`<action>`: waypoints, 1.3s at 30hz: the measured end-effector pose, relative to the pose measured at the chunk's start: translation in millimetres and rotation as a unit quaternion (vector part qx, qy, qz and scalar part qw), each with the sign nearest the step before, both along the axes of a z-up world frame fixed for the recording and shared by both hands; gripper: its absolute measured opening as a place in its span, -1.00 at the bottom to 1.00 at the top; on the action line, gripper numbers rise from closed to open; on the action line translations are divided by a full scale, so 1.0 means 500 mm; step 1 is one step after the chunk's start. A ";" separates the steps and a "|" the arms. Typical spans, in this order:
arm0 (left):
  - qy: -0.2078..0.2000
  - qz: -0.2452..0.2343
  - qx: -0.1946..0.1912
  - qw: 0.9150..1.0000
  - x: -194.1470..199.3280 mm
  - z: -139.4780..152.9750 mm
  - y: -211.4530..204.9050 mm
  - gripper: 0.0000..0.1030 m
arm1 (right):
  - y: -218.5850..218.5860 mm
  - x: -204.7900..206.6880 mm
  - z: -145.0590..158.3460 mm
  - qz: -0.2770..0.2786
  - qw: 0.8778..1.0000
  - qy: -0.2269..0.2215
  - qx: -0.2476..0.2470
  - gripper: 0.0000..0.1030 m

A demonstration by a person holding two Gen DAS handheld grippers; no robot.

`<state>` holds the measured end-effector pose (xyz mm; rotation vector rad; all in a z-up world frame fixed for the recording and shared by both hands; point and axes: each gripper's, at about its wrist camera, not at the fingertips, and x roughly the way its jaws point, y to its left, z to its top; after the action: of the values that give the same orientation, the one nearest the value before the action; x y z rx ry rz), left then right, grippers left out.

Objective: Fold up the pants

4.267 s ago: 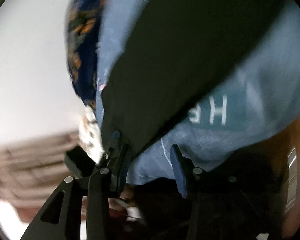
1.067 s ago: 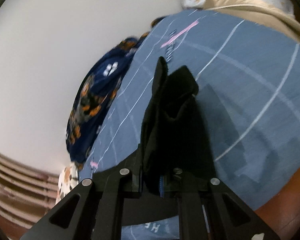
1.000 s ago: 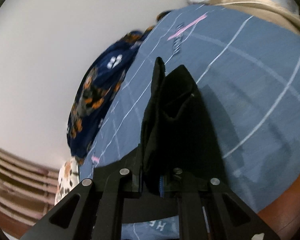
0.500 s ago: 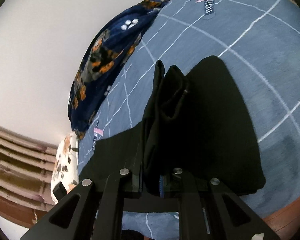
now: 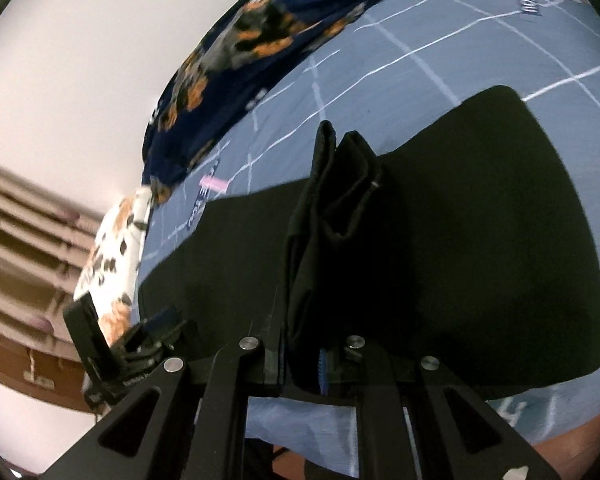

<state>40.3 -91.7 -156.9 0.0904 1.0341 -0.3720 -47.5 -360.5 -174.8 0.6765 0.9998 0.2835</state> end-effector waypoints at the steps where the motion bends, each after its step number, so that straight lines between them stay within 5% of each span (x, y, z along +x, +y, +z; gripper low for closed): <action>1: 0.001 0.001 -0.001 1.000 -0.001 0.001 0.003 0.82 | 0.011 0.001 -0.001 0.005 1.000 0.000 -0.007 -0.76; 19: 0.012 0.012 -0.009 1.000 0.000 -0.005 0.022 0.82 | 0.125 0.013 -0.001 0.061 0.993 -0.012 -0.096 -0.68; 23: 0.016 0.019 -0.011 1.000 0.007 -0.007 0.028 0.82 | 0.142 0.011 -0.007 0.080 0.994 -0.013 -0.074 -0.27; 27: 0.016 0.024 -0.013 1.000 0.009 -0.005 0.034 0.82 | 0.169 0.006 -0.002 0.107 0.991 -0.033 -0.068 -0.12; 35: 0.012 0.027 -0.014 0.999 0.012 0.004 0.041 0.82 | 0.147 0.010 -0.026 0.139 0.983 -0.027 0.117 0.12; 39: 0.011 0.028 -0.013 0.999 0.013 0.007 0.044 0.82 | 0.110 0.014 -0.035 0.120 0.972 -0.019 0.203 0.58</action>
<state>47.0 -69.4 -153.5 0.0333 1.0508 -0.3360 -40.6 -305.5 -192.5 0.9171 0.9962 0.7242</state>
